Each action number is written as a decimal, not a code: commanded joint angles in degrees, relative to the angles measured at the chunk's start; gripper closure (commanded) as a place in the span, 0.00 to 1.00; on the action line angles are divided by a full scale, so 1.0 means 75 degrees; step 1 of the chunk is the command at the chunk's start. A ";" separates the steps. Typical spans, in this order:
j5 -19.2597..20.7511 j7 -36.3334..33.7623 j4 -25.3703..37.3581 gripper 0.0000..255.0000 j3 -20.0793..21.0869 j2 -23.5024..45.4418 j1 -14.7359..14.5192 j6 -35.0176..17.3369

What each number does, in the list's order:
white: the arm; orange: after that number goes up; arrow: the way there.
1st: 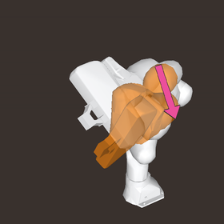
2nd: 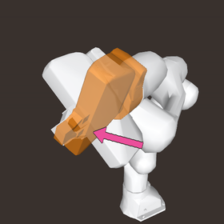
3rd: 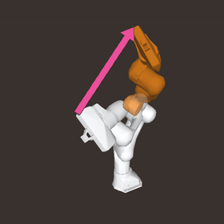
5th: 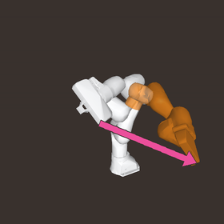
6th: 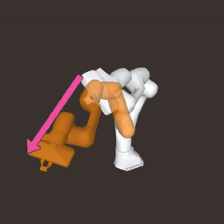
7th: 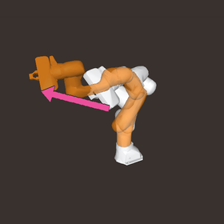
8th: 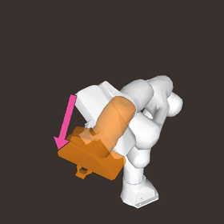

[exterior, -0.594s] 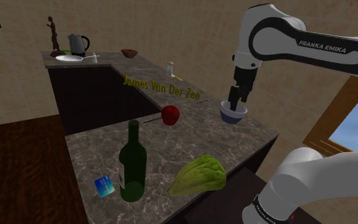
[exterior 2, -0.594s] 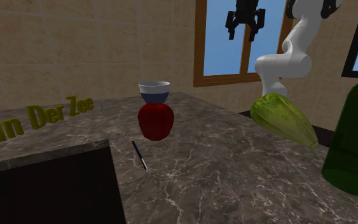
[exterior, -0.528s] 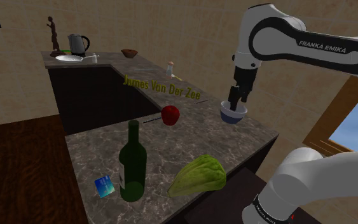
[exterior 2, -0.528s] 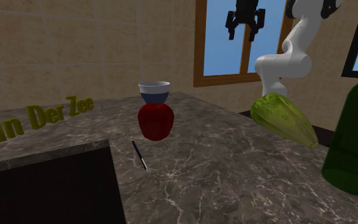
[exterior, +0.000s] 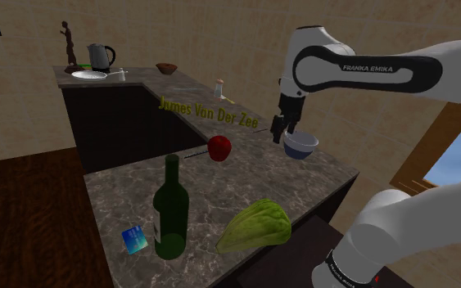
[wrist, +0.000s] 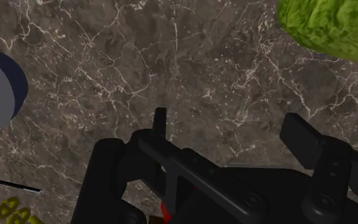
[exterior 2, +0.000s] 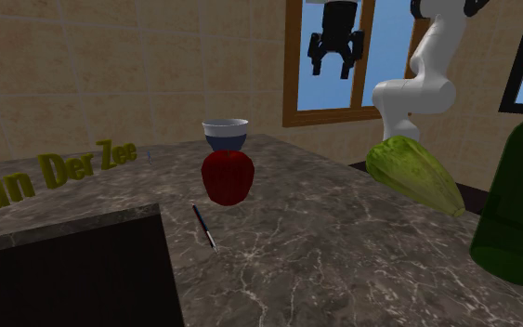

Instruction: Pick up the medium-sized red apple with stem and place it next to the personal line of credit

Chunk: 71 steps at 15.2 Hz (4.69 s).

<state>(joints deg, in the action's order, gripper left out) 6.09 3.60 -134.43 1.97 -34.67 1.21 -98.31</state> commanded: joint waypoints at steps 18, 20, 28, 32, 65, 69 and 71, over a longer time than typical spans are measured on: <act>-0.0320 0.0298 0.2378 0.00 -0.0173 0.4689 -0.0050 -0.3871; -0.0380 0.0353 0.2836 0.00 -0.0167 0.5208 -0.0052 -0.4093; -0.0449 0.0421 0.3455 0.00 -0.0155 0.6253 -0.0045 -0.4740; -0.0440 0.0416 0.3425 0.00 -0.0160 0.6425 -0.0043 -0.4943; -0.0500 0.0493 0.4505 1.00 -0.0145 0.5901 -0.0042 -0.3339; -0.0510 0.0509 0.4839 1.00 -0.0143 0.5841 -0.0042 -0.2946; -0.0514 0.0516 0.5018 1.00 -0.0142 0.5821 -0.0043 -0.2747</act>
<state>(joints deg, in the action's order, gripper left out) 2.26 7.40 -97.60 0.92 8.98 0.86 -119.71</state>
